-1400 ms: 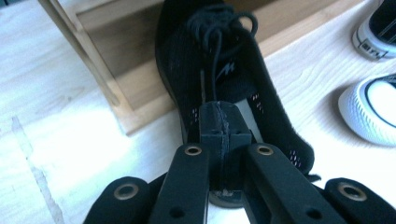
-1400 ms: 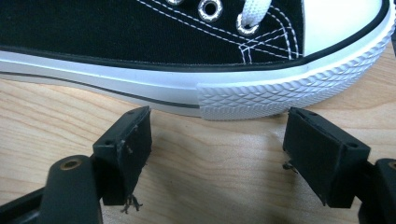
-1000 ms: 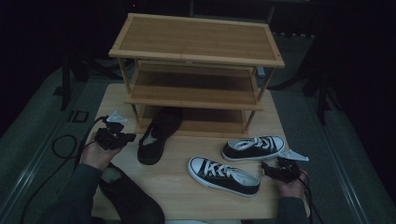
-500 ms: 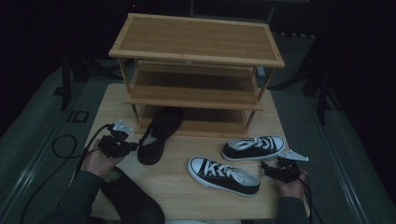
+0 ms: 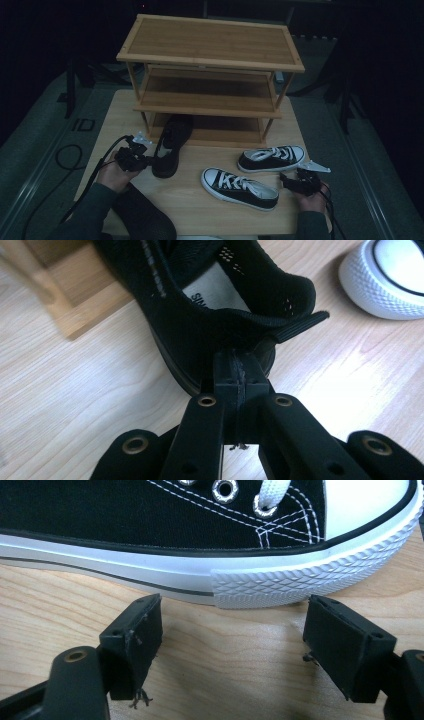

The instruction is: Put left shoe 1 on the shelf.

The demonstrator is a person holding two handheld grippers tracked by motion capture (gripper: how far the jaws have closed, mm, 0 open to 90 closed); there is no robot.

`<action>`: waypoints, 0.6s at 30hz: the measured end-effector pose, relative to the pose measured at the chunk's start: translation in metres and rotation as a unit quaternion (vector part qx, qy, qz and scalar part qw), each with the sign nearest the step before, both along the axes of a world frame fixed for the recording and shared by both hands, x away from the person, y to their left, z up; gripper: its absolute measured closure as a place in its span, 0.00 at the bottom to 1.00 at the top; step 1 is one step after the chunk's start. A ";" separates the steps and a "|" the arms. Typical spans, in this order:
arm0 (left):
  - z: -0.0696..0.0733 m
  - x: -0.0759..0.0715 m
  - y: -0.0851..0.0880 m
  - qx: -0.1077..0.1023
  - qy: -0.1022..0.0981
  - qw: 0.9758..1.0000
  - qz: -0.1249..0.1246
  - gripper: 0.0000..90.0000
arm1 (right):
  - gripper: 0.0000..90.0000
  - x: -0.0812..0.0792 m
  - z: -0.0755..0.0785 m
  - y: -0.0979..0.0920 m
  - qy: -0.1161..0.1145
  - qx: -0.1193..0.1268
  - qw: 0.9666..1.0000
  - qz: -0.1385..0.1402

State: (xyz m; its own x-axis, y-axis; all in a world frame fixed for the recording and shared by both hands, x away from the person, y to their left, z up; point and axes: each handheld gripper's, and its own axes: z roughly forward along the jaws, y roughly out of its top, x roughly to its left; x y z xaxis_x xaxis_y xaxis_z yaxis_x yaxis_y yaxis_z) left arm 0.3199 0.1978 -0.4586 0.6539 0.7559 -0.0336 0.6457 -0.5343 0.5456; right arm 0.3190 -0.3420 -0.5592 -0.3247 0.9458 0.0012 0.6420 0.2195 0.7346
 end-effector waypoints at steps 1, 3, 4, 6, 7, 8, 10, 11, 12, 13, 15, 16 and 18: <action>0.000 0.000 -0.003 0.000 0.000 1.000 -0.002 1.00 | 0.26 0.000 0.000 0.000 0.000 0.000 1.000 0.000; 0.000 0.000 -0.007 0.001 0.003 1.000 -0.009 1.00 | 0.26 0.000 0.000 0.000 0.000 0.000 1.000 0.000; 0.000 0.000 -0.009 0.001 0.004 1.000 -0.012 1.00 | 0.26 0.000 0.000 0.000 0.000 0.000 1.000 0.000; 0.000 0.000 -0.012 0.001 0.003 1.000 -0.016 1.00 | 0.26 0.000 0.000 0.000 0.000 0.000 1.000 0.000; 0.000 -0.001 -0.014 0.004 0.003 1.000 -0.019 1.00 | 0.26 0.000 0.000 0.000 0.000 0.000 1.000 0.000; 0.000 -0.002 -0.014 0.005 0.003 1.000 -0.020 1.00 | 0.26 0.000 0.000 0.000 0.000 0.000 1.000 0.000; 0.001 -0.005 -0.015 0.007 0.004 1.000 -0.026 1.00 | 0.26 0.000 0.000 0.000 0.000 0.000 1.000 0.000; 0.001 -0.006 -0.016 0.007 0.005 1.000 -0.030 1.00 | 0.26 0.000 0.000 0.000 0.000 0.000 1.000 0.000; 0.001 -0.008 -0.017 0.008 0.005 0.999 -0.032 1.00 | 0.26 0.000 0.000 0.000 0.000 0.000 1.000 0.000; 0.001 -0.010 -0.018 0.008 0.005 0.999 -0.032 1.00 | 0.26 0.000 0.000 0.000 0.000 0.000 1.000 0.000; -0.001 -0.011 -0.020 0.016 0.007 0.999 -0.041 1.00 | 0.26 0.000 0.000 0.000 0.000 0.000 1.000 0.000; -0.003 -0.012 -0.021 0.021 0.009 0.999 -0.043 1.00 | 0.26 0.000 0.000 0.000 0.000 0.000 1.000 0.000; -0.007 -0.012 -0.024 0.029 0.014 0.998 -0.048 1.00 | 0.26 0.000 0.000 0.000 0.000 0.000 1.000 0.000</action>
State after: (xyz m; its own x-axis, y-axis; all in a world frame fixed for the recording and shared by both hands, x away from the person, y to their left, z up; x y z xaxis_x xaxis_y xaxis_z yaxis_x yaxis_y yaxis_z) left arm 0.3083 0.1734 -0.4653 0.7229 0.6908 -0.0114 0.6044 -0.6243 0.4949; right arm 0.3190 -0.3420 -0.5592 -0.3247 0.9458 0.0012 0.6420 0.2195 0.7346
